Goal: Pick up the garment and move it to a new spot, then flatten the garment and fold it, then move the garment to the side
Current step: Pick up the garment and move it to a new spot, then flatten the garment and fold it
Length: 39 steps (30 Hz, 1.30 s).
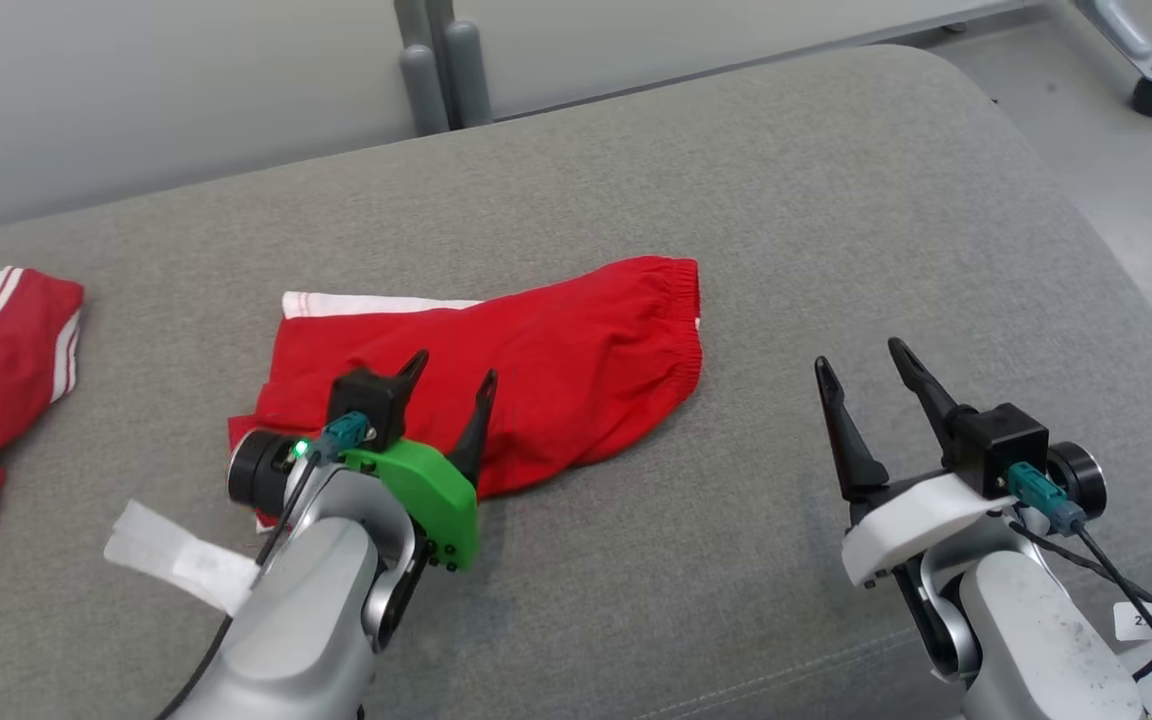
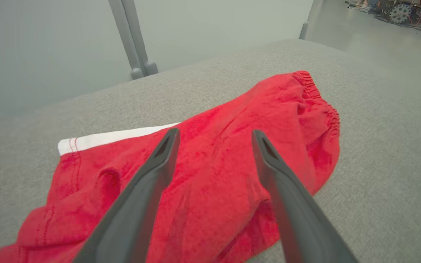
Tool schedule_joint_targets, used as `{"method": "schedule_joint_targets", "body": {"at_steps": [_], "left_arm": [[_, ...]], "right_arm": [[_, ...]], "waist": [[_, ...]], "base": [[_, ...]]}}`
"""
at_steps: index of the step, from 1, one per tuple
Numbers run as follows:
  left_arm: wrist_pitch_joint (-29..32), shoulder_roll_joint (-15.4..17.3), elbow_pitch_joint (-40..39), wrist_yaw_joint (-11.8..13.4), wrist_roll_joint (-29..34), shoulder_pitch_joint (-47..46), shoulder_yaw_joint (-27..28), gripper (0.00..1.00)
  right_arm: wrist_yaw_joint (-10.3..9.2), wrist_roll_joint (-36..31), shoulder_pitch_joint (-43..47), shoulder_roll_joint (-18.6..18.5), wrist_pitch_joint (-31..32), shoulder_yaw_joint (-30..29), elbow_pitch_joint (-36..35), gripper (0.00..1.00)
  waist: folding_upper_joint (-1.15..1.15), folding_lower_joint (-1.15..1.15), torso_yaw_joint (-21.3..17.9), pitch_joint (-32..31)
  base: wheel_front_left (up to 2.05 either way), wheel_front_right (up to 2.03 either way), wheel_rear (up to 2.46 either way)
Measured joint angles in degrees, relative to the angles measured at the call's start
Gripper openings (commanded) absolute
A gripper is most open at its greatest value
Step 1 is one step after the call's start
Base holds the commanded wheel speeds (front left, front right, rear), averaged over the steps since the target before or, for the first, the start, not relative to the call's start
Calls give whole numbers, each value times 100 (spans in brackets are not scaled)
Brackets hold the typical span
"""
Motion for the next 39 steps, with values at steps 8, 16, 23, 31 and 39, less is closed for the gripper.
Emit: {"method": "schedule_joint_targets", "body": {"at_steps": [8, 16, 23, 31, 39], "left_arm": [[-247, 9, 9, 293, -253, 721, 252, 100], [-348, 20, -94, 428, -285, 1065, 336, 100], [-367, 46, -343, 522, -309, 1292, 501, 100], [-393, 46, -822, 545, -231, 1295, 455, 100], [-398, 47, -1174, 588, -120, 1265, 423, 100]], "right_arm": [[102, 64, 191, 1, 0, 21, 315, 100], [208, 126, 223, 7, 0, 109, 668, 100], [356, 148, 213, -5, 112, 272, 1087, 100], [472, 126, -233, -265, 411, 271, 1594, 100], [605, 29, -772, -521, 637, 331, 2057, 100]], "waist": [[0, 0, 478, -265], [0, 0, 822, -497], [0, 0, 955, -583], [0, 0, 1163, -319], [0, 0, 1513, 35]], "base": [[0, 0, 0], [0, 0, 0], [0, 0, 0], [0, 0, 0], [0, 0, 0]]}}
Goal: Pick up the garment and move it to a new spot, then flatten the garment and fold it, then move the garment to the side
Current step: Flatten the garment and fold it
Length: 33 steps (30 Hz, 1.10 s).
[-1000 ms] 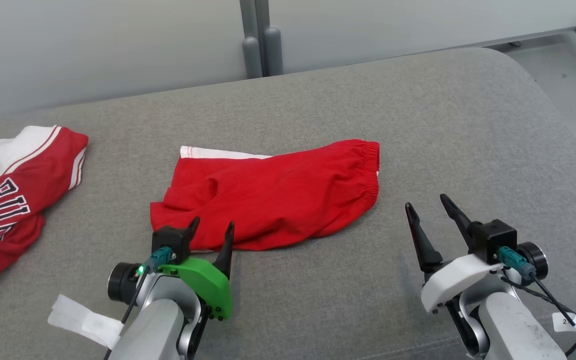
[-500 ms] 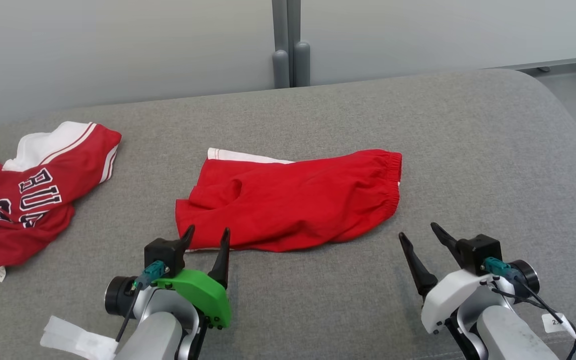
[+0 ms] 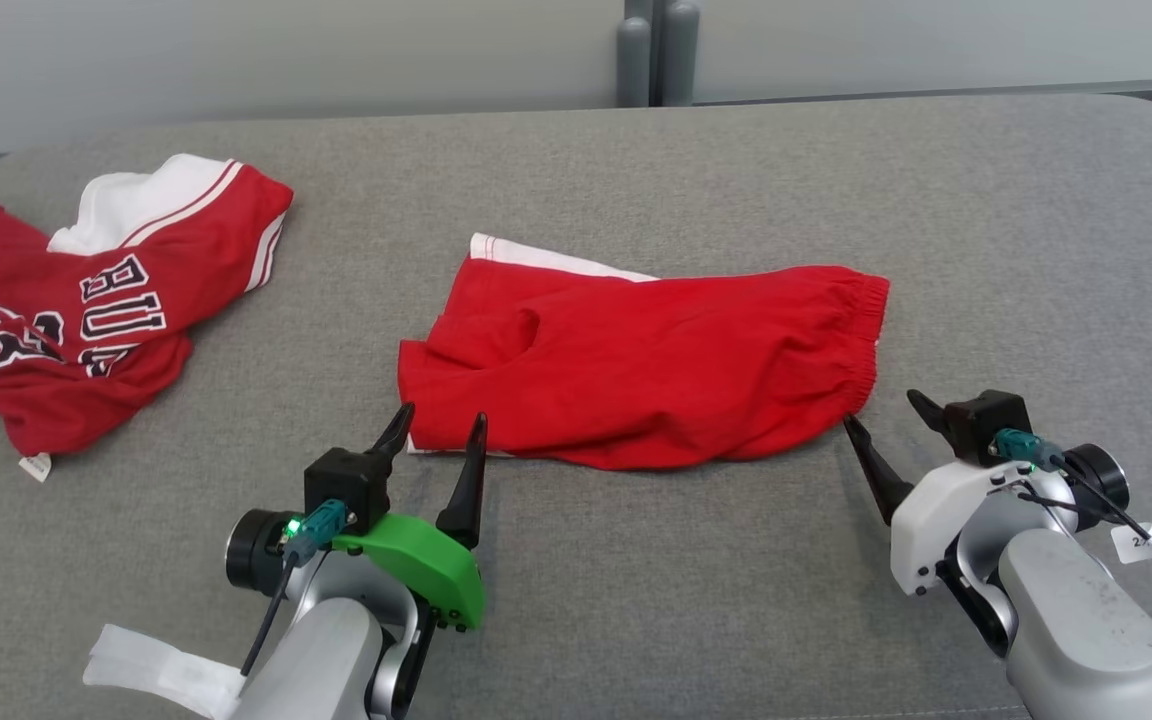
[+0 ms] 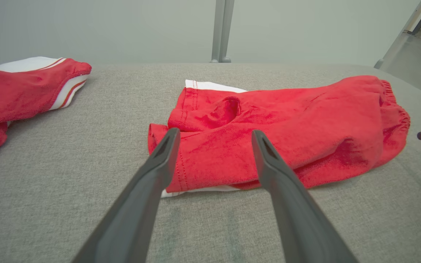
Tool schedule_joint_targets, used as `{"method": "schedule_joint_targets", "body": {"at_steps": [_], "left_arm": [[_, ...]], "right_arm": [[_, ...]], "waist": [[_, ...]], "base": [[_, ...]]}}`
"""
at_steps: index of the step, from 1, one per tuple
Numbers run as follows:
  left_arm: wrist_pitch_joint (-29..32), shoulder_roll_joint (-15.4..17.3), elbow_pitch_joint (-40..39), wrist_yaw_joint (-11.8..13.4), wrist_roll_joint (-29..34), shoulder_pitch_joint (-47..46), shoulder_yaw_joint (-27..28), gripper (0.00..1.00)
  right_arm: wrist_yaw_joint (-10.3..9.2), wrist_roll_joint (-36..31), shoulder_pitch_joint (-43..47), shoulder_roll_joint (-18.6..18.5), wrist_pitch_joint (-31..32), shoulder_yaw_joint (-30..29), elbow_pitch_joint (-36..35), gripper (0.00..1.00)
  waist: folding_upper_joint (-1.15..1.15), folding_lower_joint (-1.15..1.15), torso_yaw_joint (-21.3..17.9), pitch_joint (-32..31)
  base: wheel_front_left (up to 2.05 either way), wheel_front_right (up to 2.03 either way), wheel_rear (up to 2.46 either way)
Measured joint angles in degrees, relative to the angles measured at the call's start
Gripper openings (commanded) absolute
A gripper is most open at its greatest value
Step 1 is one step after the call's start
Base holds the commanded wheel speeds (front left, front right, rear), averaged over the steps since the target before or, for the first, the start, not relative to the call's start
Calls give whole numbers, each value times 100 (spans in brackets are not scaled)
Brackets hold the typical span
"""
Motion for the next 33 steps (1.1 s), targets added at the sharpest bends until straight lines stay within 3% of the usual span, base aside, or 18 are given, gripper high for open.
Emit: {"method": "schedule_joint_targets", "body": {"at_steps": [10, 11, 12, 15, 22, 33], "left_arm": [[-1, 19, -175, 25, 30, -41, 123, 100], [-1, 29, -180, 30, 30, -41, 149, 100], [-1, 40, -186, 34, 30, -40, 189, 100], [-1, 85, -198, 49, 30, -35, 257, 100], [-2, 86, -307, 51, 30, -20, 421, 100], [-2, 96, -343, 58, 29, 166, 611, 100]], "right_arm": [[101, 12, -498, 47, 108, 305, 509, 100], [103, 13, -522, 56, 80, 341, 516, 82], [124, 13, -558, 68, 46, 380, 533, 44], [152, 62, -615, 154, -44, 457, 553, 0], [153, 468, -639, 296, -321, 503, 383, 0], [153, 1224, -921, 389, -386, 1679, -548, 0]], "waist": [[0, 0, 470, 438], [0, 0, 488, 461], [0, 0, 499, 479], [0, 0, 472, 480], [0, 0, 335, 383], [0, 0, 80, 35]], "base": [[0, 0, 0], [0, 0, 0], [0, 0, 0], [0, 0, 0], [0, 0, 0], [0, 0, 0]]}}
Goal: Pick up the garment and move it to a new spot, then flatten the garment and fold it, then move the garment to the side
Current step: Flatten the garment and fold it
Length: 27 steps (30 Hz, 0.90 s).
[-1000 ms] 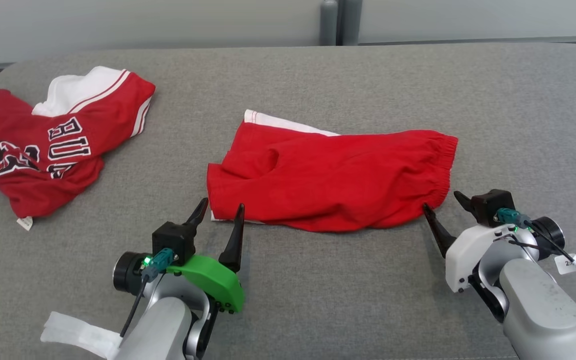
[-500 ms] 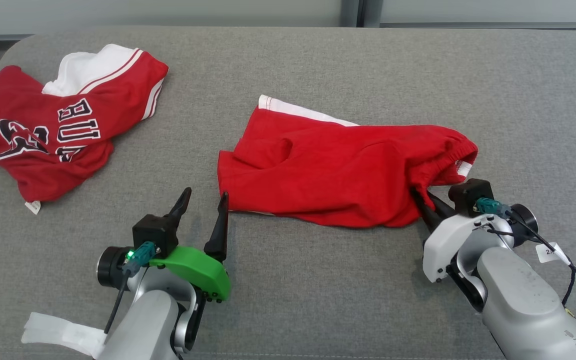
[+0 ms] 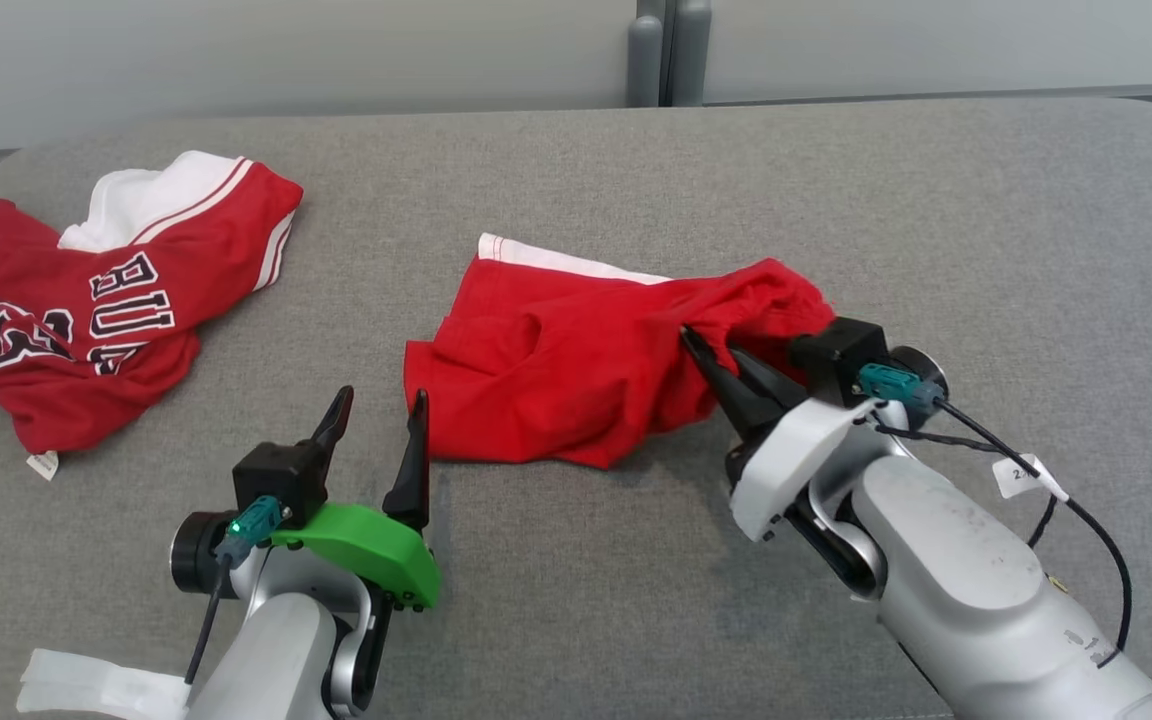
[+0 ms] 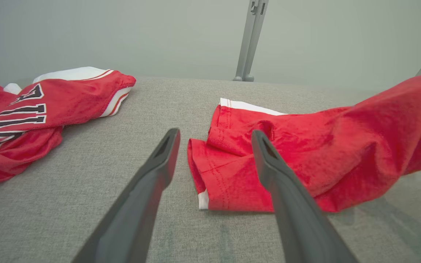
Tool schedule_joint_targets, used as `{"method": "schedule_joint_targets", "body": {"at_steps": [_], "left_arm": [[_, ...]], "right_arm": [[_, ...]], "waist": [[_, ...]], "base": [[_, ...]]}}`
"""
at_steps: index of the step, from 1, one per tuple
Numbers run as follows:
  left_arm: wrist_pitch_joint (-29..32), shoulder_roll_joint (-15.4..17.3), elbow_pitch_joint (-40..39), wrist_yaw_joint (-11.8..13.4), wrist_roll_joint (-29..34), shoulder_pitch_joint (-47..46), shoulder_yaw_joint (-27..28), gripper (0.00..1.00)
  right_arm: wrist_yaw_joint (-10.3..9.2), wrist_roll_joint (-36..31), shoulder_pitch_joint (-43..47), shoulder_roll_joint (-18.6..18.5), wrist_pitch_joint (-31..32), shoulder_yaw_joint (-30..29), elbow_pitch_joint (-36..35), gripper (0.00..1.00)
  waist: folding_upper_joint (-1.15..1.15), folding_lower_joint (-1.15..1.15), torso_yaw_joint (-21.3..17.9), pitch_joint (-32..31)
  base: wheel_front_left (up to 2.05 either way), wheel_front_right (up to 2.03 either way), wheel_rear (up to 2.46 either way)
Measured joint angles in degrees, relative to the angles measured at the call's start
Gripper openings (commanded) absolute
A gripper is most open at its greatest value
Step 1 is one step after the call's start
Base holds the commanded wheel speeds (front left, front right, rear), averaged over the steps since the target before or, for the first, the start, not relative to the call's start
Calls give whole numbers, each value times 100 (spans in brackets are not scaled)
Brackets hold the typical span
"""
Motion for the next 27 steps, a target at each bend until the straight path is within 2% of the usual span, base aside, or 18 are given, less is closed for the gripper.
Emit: {"method": "schedule_joint_targets", "body": {"at_steps": [9, 11, 13, 15, 18, 21, 27], "left_arm": [[0, 2, -119, 46, -18, 180, 357, 100], [0, 1, -156, 48, -18, 225, 420, 100], [-1, -1, -203, 49, -18, 255, 504, 100], [-1, 7, -240, 58, -18, 314, 563, 100], [-1, 24, -292, 93, -18, 408, 584, 100], [-1, 33, -348, 93, -18, 496, 608, 100], [0, 60, -346, 92, -16, 638, 437, 100]], "right_arm": [[0, 1145, -756, 99, 110, 646, -1140, 0], [1, 1543, -962, 170, 141, 483, -1377, 0], [7, 1933, -1079, 212, 208, 57, -1451, 0], [7, 2186, -1095, 126, 337, -538, -1276, 0], [-18, 2302, -995, -417, 779, -988, -612, 0], [-69, 2349, -542, -811, 1206, -942, -10, 0], [-116, 2449, 332, -766, 1626, -667, 682, 0]], "waist": [[0, 0, -50, -397], [0, 0, -43, -489], [0, 0, -23, -575], [0, 0, 6, -647], [0, 0, 81, -706], [0, 0, 145, -707], [0, 0, 144, -548]], "base": [[0, 0, 0], [0, 0, 0], [0, 0, 0], [0, 0, 0], [0, 0, 0], [0, 0, 0], [0, 0, 0]]}}
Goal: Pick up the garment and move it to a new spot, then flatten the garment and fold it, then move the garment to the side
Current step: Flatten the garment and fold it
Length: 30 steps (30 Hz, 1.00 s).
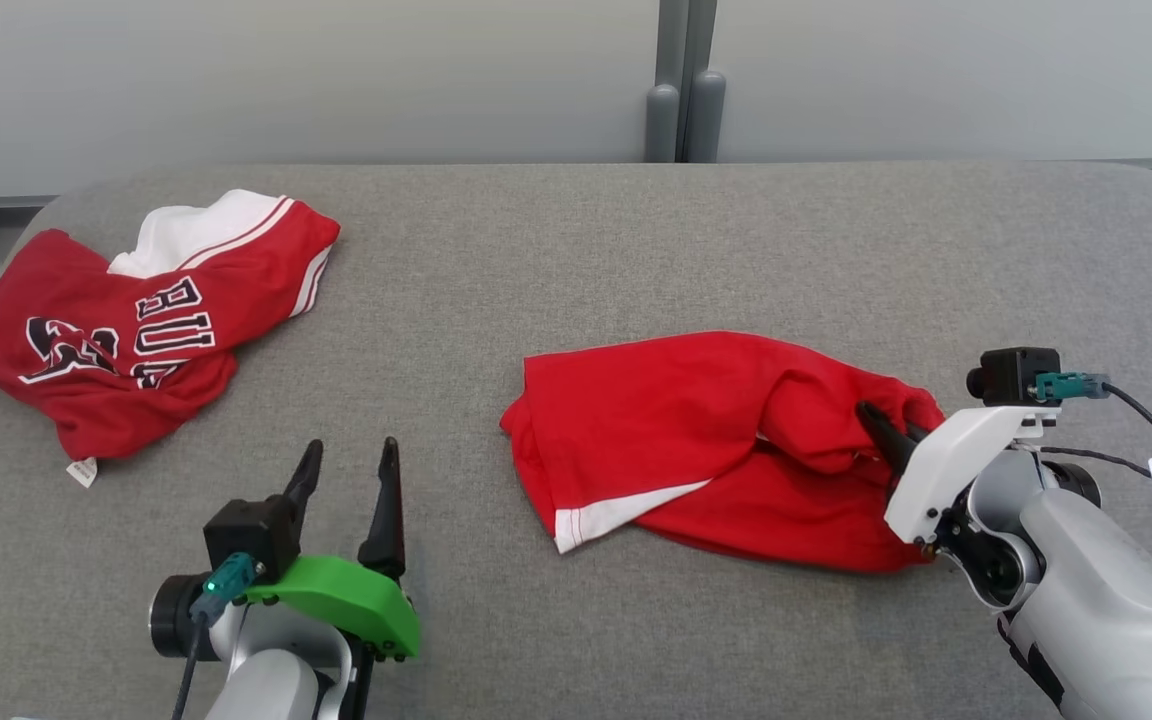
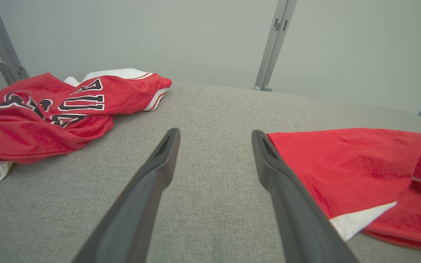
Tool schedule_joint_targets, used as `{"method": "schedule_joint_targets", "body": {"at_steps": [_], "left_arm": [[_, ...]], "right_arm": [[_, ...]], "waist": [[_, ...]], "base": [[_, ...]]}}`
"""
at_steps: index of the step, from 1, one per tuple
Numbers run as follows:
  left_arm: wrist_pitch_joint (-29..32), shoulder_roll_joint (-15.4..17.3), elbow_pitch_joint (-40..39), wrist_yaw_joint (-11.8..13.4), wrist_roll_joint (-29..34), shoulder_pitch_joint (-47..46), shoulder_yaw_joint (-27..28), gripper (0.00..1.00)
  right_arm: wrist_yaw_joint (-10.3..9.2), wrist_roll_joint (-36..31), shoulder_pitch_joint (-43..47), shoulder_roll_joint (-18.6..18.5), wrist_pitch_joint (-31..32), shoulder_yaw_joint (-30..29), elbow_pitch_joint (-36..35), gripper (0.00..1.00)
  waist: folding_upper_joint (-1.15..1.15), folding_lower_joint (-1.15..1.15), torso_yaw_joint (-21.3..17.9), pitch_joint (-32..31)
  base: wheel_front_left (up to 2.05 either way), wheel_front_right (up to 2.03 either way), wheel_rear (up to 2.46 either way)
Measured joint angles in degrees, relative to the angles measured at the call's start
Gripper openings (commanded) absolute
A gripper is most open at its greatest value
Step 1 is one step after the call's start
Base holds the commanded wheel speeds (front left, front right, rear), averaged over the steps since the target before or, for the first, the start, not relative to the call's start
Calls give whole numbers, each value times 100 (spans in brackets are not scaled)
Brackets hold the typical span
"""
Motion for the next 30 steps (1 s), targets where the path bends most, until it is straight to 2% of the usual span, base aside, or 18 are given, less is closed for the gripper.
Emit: {"method": "schedule_joint_targets", "body": {"at_steps": [2, 11, 16, 30], "left_arm": [[9, -11, 9, -21, 0, 18, -130, 100], [390, -57, 422, -504, 101, 43, -983, 100], [572, -76, 604, -694, 116, 41, -1259, 100], [666, -102, 962, -766, 116, -522, -1441, 100]], "right_arm": [[-2, 0, 16, -4, -4, -13, 43, 0], [3, -146, -207, 32, -135, 23, 56, 0], [5, -172, -233, 151, -233, 66, 59, 0], [42, -187, -495, 313, -447, 123, 108, 0]], "waist": [[0, 0, -14, 62], [0, 0, -216, 225], [0, 0, -370, 295], [0, 0, -823, 684]], "base": [[0, 0, 0], [0, 0, 0], [0, 0, 0], [0, 0, 0]]}}
